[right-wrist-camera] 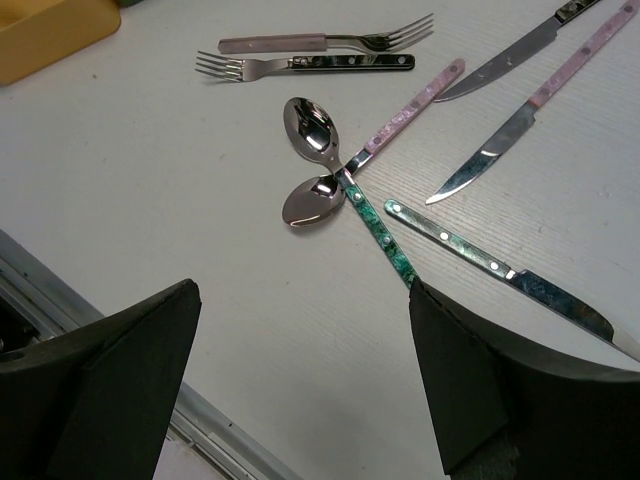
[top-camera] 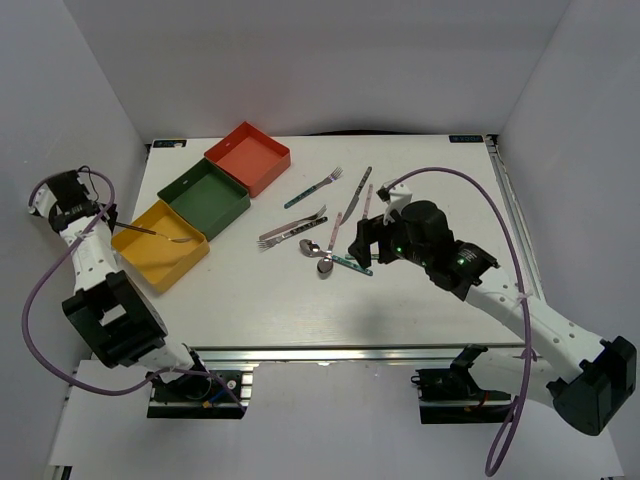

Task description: Sort the eating utensils into containers

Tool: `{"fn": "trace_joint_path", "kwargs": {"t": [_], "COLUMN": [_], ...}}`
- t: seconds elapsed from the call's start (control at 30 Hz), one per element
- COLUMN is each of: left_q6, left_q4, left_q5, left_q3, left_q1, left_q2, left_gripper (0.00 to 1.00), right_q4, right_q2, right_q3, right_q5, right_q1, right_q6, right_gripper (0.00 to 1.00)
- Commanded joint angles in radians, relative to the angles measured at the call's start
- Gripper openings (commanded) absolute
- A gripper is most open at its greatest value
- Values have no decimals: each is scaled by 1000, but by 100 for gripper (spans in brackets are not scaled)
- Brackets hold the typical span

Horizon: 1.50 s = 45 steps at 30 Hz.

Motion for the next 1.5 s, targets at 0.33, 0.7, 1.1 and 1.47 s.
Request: {"fn": "trace_joint_path", "kwargs": {"t": [0.33, 0.7, 1.1, 1.47], "left_q6": [57, 178, 330, 370], "left_q4": [60, 4, 133, 132], "left_q5": [50, 116, 105, 113], "left_q3": [-63, 31, -434, -522], "left_q1": [-19, -158, -550, -559], "left_q2": [-26, -190, -591, -669], "left_gripper": [77, 98, 98, 98], "right_q4": [65, -67, 8, 20], "right_q2": [139, 430, 739, 834], "right_q3": [37, 102, 224, 294], "right_q5": [-28, -46, -31, -83], "right_q1": [-6, -21, -20, -18], "right_q6": [-36, -277, -428, -461], "right_gripper": [89, 82, 56, 49]}}
